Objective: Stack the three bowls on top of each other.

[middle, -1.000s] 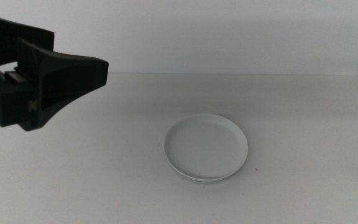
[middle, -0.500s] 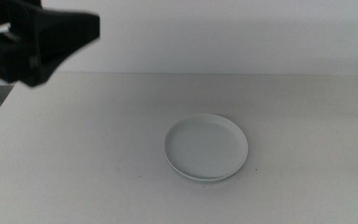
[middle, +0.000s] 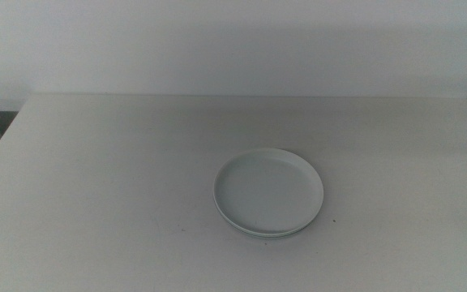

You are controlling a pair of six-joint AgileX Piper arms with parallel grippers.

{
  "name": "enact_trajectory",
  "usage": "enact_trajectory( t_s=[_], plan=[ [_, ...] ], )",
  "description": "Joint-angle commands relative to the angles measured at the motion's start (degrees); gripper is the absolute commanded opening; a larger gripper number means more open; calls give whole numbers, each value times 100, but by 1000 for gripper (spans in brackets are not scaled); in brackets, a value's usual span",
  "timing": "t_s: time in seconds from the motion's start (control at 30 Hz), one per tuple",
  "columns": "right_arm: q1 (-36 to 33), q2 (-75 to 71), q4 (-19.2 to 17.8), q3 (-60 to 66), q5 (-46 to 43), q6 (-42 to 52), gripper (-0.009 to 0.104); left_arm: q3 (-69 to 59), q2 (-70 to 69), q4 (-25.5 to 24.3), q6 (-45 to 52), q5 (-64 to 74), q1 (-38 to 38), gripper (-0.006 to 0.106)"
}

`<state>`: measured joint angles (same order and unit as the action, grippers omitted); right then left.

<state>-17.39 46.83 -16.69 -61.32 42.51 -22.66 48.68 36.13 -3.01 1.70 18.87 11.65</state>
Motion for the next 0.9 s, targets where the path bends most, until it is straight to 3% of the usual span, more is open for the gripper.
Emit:
enact_trajectory(
  t_s=[0.0,0.17,0.87],
  plan=[
    [32,-19,-37,34,-49,-2,81,-7,-161,-49,-69,102,-236,94],
    [32,-19,-37,34,-49,-2,81,-7,-345,-49,-217,235,-546,94],
    [32,-158,-165,176,-296,-2,81,-7,-451,-103,-217,145,-557,94]
  ],
)
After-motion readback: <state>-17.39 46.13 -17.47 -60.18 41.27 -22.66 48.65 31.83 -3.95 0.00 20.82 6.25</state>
